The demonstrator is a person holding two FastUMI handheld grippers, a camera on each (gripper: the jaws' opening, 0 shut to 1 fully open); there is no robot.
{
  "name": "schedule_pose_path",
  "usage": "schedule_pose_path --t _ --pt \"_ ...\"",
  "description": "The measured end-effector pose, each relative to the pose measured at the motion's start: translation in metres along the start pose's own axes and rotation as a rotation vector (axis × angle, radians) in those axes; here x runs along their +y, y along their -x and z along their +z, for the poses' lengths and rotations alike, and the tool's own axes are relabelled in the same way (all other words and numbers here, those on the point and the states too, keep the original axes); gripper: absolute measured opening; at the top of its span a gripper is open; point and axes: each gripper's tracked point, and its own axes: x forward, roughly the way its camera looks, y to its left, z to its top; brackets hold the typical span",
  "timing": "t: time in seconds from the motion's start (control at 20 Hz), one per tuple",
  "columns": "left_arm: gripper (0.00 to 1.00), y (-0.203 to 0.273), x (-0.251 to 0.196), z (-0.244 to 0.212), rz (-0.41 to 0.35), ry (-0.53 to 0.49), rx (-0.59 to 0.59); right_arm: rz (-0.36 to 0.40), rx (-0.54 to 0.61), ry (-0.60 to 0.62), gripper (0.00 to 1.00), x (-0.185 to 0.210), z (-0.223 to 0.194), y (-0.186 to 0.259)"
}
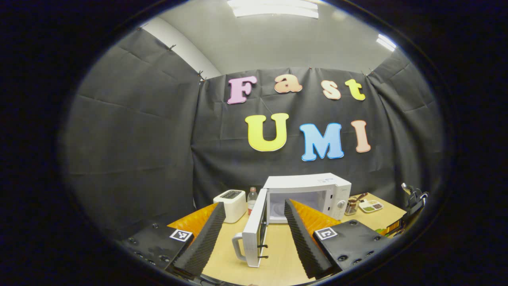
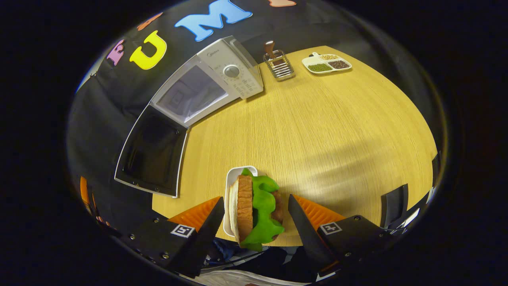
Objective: Open the microwave oven with the left hand, put the food in, and close the microwave oven.
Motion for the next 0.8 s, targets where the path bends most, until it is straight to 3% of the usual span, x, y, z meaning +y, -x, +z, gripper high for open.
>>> schedule_pose_path --t 0.05,0.15,0.2,0.3,0.35,0.5,0.8 --pt "0.96 0.002 -0.002 0.0 0.004 0.001 0.001 0.012 0.021 -0.001 0.94 0.001 -0.005 -0.001" --pt "0.96 0.005 -0.007 -0.001 0.014 0.002 0.005 0.038 0.06 -0.013 0.74 0.006 -0.014 -0.005" --pt "0.96 0.006 -0.009 -0.004 0.02 0.001 0.01 0.051 0.081 -0.022 0.74 0.008 -0.019 -0.005" --pt "0.96 0.011 -0.011 -0.006 0.033 -0.003 0.014 0.111 0.067 -0.068 0.57 0.019 -0.015 -0.004" --pt "0.96 0.013 -0.011 -0.005 0.039 -0.005 0.013 0.121 0.076 -0.053 0.41 0.021 -0.017 -0.003" --pt "0.94 0.019 -0.017 -0.002 0.047 0.0 0.004 0.137 0.071 -0.004 0.41 0.024 -0.019 0.004" --pt "0.96 0.001 -0.017 0.002 0.032 0.046 -0.01 0.21 -0.022 -0.019 0.41 0.05 0.01 0.027"
